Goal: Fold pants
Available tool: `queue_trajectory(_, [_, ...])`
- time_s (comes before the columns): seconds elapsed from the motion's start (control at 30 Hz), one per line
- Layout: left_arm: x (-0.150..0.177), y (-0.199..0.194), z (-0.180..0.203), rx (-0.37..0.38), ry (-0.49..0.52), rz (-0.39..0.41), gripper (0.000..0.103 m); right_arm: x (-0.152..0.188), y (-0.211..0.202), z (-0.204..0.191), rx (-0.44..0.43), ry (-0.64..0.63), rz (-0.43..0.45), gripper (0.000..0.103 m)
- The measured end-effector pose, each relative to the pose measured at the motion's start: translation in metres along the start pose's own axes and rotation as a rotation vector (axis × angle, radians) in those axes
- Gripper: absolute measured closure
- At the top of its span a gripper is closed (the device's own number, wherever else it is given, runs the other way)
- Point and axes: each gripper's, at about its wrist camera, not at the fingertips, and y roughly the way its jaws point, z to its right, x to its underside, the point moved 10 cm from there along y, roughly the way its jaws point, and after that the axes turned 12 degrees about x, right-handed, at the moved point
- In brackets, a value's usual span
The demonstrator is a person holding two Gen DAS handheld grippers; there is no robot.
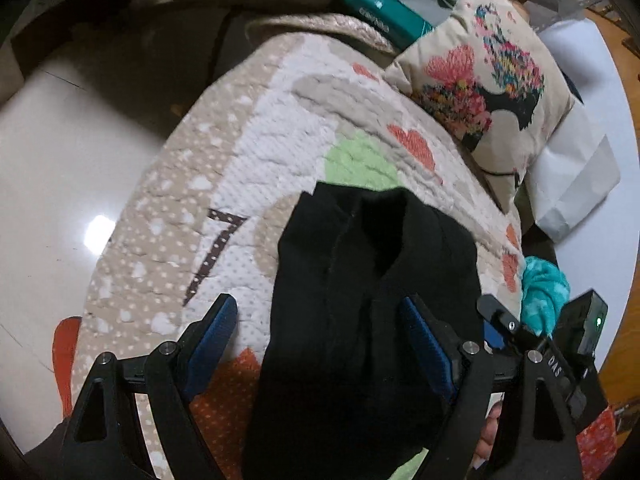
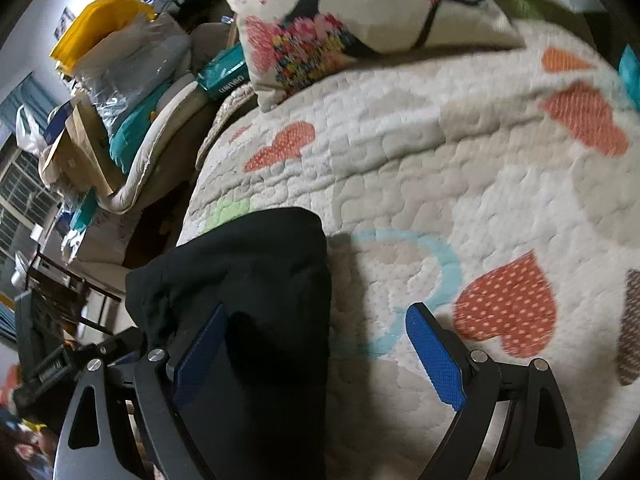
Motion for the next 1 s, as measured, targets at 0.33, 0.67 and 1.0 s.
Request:
queue_trajectory(0.33, [-0.008,0.022,0.008,-0.016,0.08,0.031,0.007,0.003,0.019,-0.022,-0.09,-0.022,-0.066,0.016])
queue_trajectory(0.67, [-0.02,0.022,0.043,0.064,0.098,0.043,0.048,-0.008,-0.006,-0.052,-0.086,-0.14,-0.002,0.064])
queue_trajectory(1.0, [-0.048,0.049,0.078,0.044,0.156,0.075,0.048,-0.056,-0.022,-0.023,0.001,-0.134,0.105,0.067])
